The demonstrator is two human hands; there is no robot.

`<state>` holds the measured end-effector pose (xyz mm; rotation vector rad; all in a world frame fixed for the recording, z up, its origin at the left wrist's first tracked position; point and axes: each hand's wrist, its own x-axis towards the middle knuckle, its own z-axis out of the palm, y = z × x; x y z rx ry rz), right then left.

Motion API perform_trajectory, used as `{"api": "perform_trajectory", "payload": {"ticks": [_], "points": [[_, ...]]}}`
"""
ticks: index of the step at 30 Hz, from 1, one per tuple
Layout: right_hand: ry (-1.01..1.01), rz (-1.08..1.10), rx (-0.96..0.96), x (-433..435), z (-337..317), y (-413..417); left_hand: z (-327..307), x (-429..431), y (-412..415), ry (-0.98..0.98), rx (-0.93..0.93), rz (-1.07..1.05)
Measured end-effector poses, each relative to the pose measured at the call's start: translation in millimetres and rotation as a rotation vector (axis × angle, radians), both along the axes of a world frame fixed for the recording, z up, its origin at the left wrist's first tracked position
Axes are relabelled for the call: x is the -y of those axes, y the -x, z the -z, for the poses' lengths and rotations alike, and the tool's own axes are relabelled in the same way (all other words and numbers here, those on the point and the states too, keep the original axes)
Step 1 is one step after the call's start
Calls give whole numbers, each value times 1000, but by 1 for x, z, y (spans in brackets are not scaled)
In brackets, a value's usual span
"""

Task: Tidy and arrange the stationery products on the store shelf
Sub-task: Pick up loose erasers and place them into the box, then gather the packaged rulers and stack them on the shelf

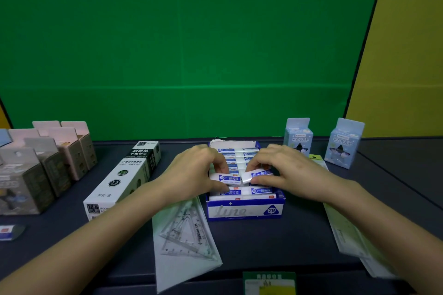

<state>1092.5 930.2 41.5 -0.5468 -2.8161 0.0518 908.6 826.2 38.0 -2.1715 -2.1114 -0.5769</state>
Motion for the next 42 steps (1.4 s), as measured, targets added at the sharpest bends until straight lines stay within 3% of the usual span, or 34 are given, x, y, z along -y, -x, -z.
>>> {"api": "perform_trajectory", "payload": {"ticks": [17,27,35,39,42], "points": [[-140,16,54,7,-6,6,-6,2,3,35,-35,34],[-56,104,-11,13,-2,2,-5,2,0,1,-125,56],[109,430,-406,15,-28,-74,-12,13,-11,-239,52,142],[154,724,-77,11,-15,-105,-13,20,-37,-255,109,200],[195,799,64,12,3,-108,-9,20,-61,-237,93,233]]}}
